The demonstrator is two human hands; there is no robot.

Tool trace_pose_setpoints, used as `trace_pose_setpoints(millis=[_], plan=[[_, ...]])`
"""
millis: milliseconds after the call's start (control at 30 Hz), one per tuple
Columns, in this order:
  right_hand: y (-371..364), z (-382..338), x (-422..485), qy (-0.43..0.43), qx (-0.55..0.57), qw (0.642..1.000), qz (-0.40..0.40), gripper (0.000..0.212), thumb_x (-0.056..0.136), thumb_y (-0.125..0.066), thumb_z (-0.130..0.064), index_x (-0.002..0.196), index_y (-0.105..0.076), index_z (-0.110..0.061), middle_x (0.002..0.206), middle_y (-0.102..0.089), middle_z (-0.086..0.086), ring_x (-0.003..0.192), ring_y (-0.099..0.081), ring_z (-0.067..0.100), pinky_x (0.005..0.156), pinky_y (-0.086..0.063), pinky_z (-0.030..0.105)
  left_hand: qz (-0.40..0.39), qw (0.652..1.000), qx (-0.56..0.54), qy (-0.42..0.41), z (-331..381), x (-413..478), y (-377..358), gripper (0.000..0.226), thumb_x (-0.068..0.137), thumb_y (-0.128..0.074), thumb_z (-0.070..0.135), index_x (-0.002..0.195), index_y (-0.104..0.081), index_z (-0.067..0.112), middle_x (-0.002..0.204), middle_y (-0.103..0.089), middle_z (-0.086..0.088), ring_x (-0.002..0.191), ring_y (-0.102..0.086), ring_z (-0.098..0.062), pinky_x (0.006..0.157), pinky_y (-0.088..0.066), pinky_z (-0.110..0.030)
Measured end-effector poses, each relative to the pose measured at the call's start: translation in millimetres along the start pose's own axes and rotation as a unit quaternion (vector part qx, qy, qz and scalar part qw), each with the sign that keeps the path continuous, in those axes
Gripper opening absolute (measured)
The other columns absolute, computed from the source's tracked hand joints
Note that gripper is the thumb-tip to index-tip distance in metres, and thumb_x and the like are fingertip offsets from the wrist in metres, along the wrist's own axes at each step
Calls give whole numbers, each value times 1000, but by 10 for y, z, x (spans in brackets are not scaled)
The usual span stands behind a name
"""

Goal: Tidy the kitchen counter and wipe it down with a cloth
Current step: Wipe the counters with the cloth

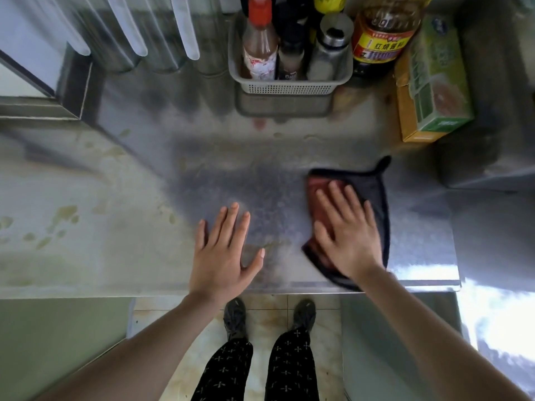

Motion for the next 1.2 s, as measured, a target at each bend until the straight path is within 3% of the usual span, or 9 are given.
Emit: trace_pose_setpoints(millis=[167, 400, 567, 633, 767, 867, 933, 1100, 1200], plan=[[75, 81, 200, -154, 41, 987, 29, 66, 89, -11, -54, 150, -12, -29, 159, -7, 1, 146, -1, 25, 116, -1, 48, -7, 1000, 8, -5, -10, 14, -44, 77, 87, -26, 65, 145, -23, 15, 154, -20, -9, 142, -18, -24, 111, -10, -48], [-40, -201, -81, 84, -22, 996, -14, 61, 91, -23, -58, 147, -22, -32, 155, -19, -5, 144, -11, 18, 115, -16, 48, -4, 1000, -6, -8, -10, 17, -37, 79, 85, -30, 67, 143, -30, 13, 153, -25, -10, 140, -22, -24, 109, -17, -51], [202, 561, 399, -175, 28, 983, 35, 66, 88, -16, -56, 149, -14, -30, 159, -7, -1, 146, -3, 23, 117, -5, 44, 6, 1000, -12, -8, -12, 17, -36, 80, 84, -34, 67, 143, -30, 13, 152, -26, -9, 140, -22, -24, 109, -18, -51], [159, 358, 471, -203, 52, 977, 36, 65, 90, -15, -52, 150, -11, -28, 159, -4, 0, 146, 1, 25, 118, -1, 44, 9, 1000, -12, -8, -9, 12, -29, 80, 82, -36, 67, 142, -31, 13, 152, -26, -9, 140, -22, -24, 109, -17, -50], [-6, -485, 373, 47, 21, 999, -13, 59, 93, -20, -51, 148, -18, -31, 158, -11, -4, 146, -4, 21, 116, -2, 41, -1, 1000, -2, -1, -3, 18, -12, 80, 81, -37, 66, 141, -34, 12, 152, -28, -9, 139, -22, -24, 109, -17, -50], [25, -382, 487, 191, -23, 981, -26, 57, 92, -25, -52, 146, -28, -32, 155, -23, -5, 144, -16, 20, 115, -14, 46, -3, 1000, 0, 8, -15, 17, -18, 80, 81, -37, 66, 141, -32, 14, 152, -27, -9, 140, -21, -23, 109, -16, -48], [108, -31, 795, 143, -40, 989, -24, 61, 90, -19, -55, 147, -21, -34, 157, -16, -6, 146, -10, 20, 116, -12, 45, 0, 1000, -5, 11, -20, 15, -20, 80, 81, -39, 66, 141, -33, 14, 152, -27, -9, 140, -22, -23, 110, -17, -48], [305, 298, 1438, -137, 42, 988, 48, 59, 96, -24, -45, 150, -15, -24, 159, -8, 5, 146, -3, 29, 116, -5, 49, 21, 999, -21, 13, -15, 33, -11, 79, 78, -45, 63, 139, -38, 12, 150, -32, -10, 138, -29, -24, 109, -21, -50], [198, -327, 1467, -77, 55, 995, 32, 58, 97, -28, -42, 150, -14, -24, 159, -7, 4, 146, -1, 29, 116, -2, 49, 19, 1000, -13, 13, -19, 29, -12, 79, 79, -45, 63, 140, -36, 13, 152, -29, -8, 139, -26, -23, 110, -18, -48]])
Point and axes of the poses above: each hand's wrist, its own x-axis towards the middle knuckle, its own y-axis out of the back of the hand, z = x × y, the point moved 9 cm from there along x, towards the middle knuckle
